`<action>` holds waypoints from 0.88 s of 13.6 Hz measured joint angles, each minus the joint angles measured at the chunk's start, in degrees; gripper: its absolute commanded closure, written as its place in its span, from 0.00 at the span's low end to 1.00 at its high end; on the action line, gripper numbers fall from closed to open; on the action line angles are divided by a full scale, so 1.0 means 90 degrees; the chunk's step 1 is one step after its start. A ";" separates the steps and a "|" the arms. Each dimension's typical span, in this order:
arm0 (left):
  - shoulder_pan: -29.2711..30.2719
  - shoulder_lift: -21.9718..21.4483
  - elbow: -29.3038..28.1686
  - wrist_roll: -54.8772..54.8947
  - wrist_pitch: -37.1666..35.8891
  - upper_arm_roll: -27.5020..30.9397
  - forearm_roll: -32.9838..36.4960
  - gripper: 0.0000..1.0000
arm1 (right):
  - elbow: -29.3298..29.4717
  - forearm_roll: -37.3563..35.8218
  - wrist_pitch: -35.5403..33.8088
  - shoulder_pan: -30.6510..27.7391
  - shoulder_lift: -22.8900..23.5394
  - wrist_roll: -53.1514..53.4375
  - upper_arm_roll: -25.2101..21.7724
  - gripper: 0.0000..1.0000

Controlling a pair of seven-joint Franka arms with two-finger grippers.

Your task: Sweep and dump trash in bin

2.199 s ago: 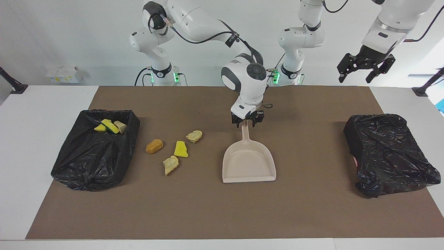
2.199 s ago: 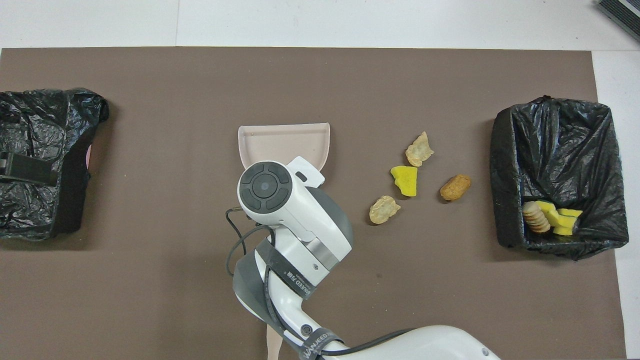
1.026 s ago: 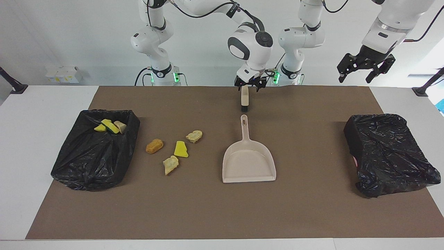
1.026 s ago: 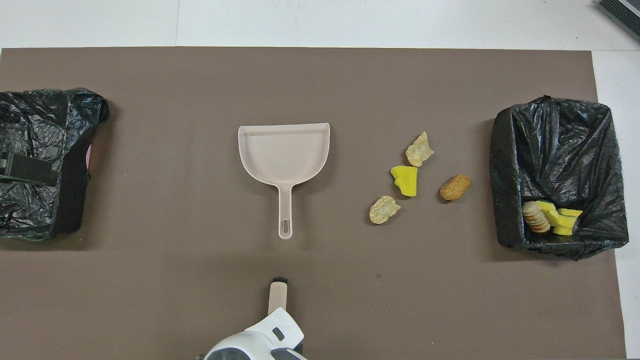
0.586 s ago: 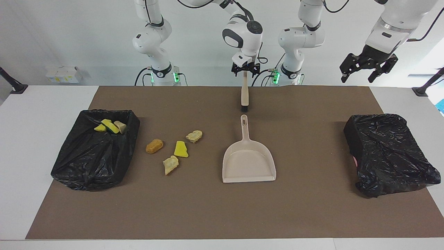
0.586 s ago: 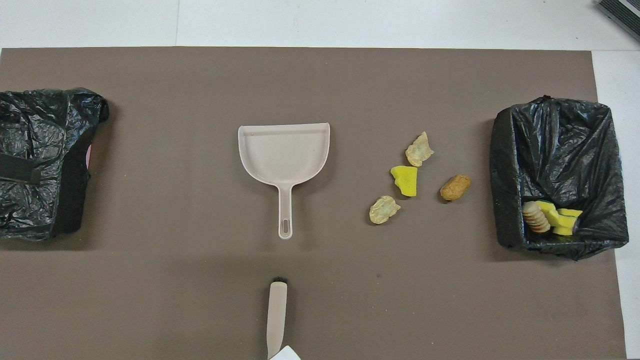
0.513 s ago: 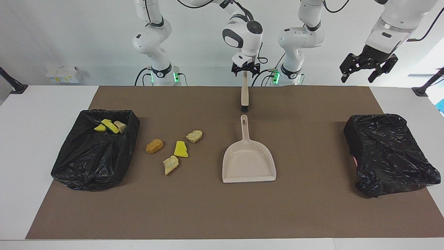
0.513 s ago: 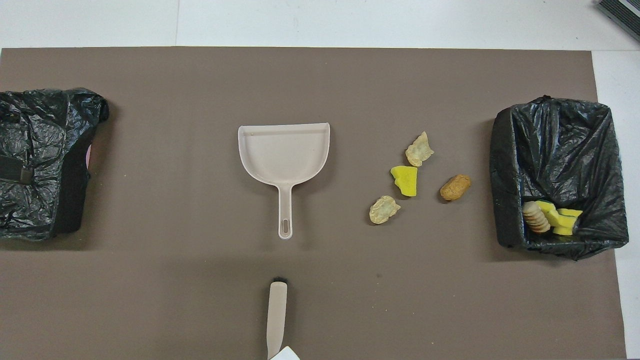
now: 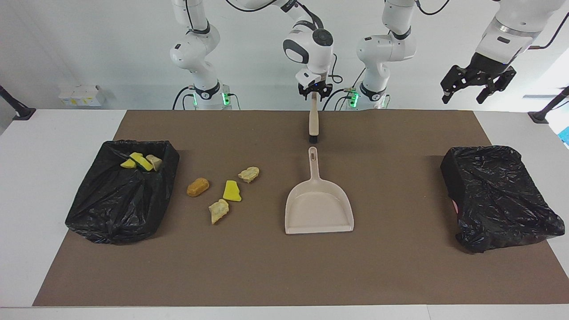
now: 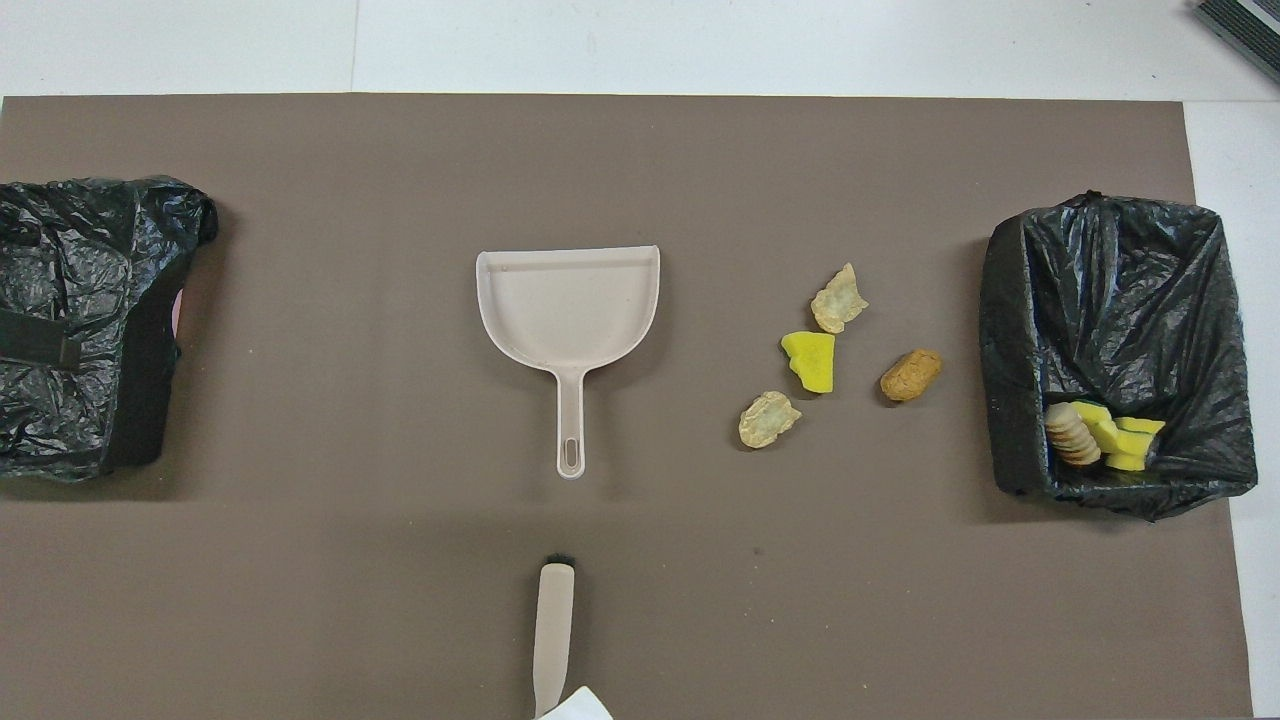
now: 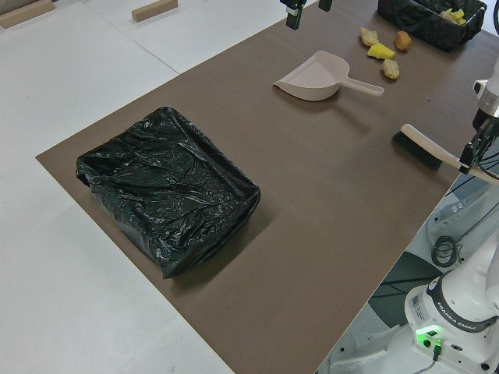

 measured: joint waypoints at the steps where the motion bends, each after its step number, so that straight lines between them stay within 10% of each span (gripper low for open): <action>1: -0.0122 0.0000 0.0000 -0.0008 0.0000 -0.0008 -0.0013 0.00 | 0.0003 0.0000 0.0011 0.0000 0.0043 -0.0006 0.0000 1.00; 12: -0.1946 0.0105 -0.0826 -0.1760 0.1043 -0.0055 -0.0238 0.00 | 0.0426 -0.0018 -0.2003 -0.1114 -0.0612 -0.0584 -0.0057 1.00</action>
